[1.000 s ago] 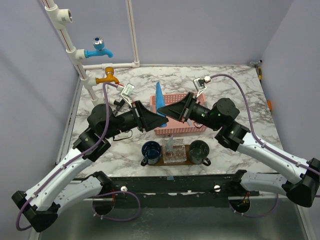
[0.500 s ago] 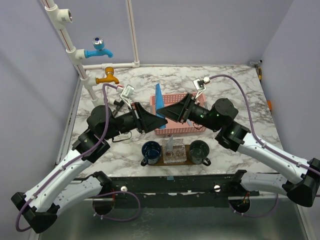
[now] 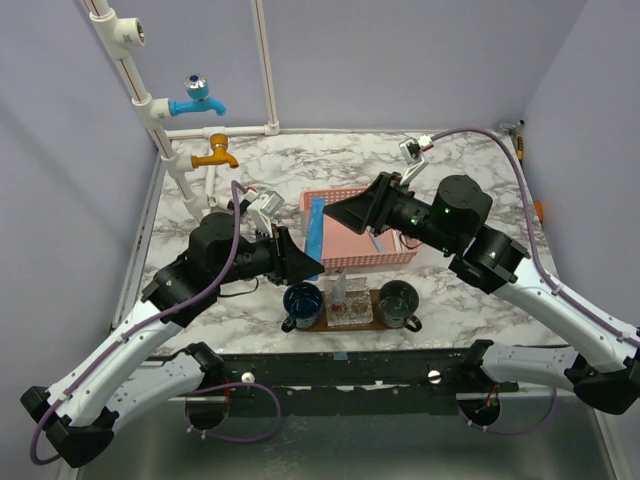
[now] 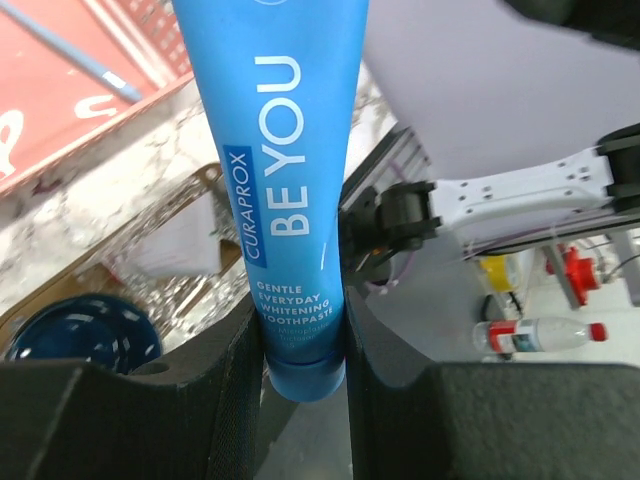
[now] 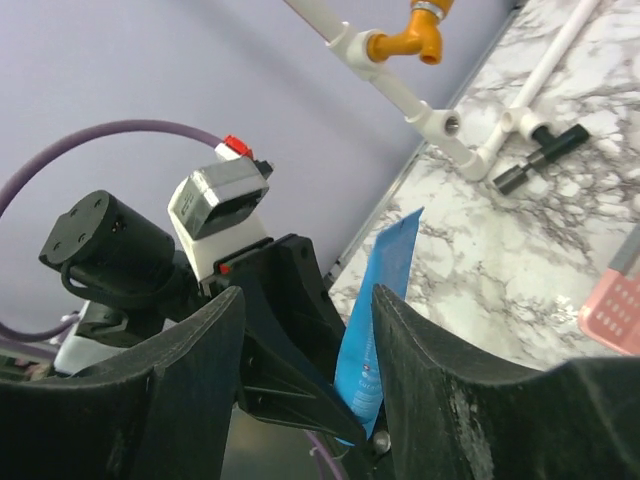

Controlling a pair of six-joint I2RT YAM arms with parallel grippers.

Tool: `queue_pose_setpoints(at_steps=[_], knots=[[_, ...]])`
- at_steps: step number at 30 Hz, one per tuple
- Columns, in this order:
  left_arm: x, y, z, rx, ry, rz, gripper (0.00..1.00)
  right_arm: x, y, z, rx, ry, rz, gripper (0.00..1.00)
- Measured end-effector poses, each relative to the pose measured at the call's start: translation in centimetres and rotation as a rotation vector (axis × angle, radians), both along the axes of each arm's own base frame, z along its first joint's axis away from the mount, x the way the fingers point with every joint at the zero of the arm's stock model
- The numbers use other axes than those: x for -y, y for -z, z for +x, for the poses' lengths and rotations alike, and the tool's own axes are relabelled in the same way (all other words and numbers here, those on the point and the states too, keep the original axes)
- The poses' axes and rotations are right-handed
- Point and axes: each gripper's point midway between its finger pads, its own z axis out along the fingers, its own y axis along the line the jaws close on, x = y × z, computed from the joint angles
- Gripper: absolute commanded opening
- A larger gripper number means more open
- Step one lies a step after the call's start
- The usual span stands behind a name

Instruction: Prepare toiletry sets of a toothbrush and toothpaste on the tray

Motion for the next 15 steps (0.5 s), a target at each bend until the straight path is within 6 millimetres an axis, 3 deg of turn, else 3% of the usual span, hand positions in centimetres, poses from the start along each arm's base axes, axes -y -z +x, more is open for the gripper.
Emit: queue_pose_setpoints(at_steps=[5, 12, 15], knots=[[-1.2, 2.1, -0.6, 0.013, 0.003, 0.149, 0.0, 0.7, 0.5, 1.0, -0.004, 0.052, -0.125, 0.59], [-2.2, 1.6, -2.0, 0.134, 0.02, 0.312, 0.0, 0.8, 3.3, 1.8, -0.056, 0.064, -0.316, 0.59], [-2.5, 2.3, -2.4, 0.173, 0.029, 0.398, 0.0, 0.8, 4.7, 1.4, -0.085, 0.036, -0.367, 0.59]])
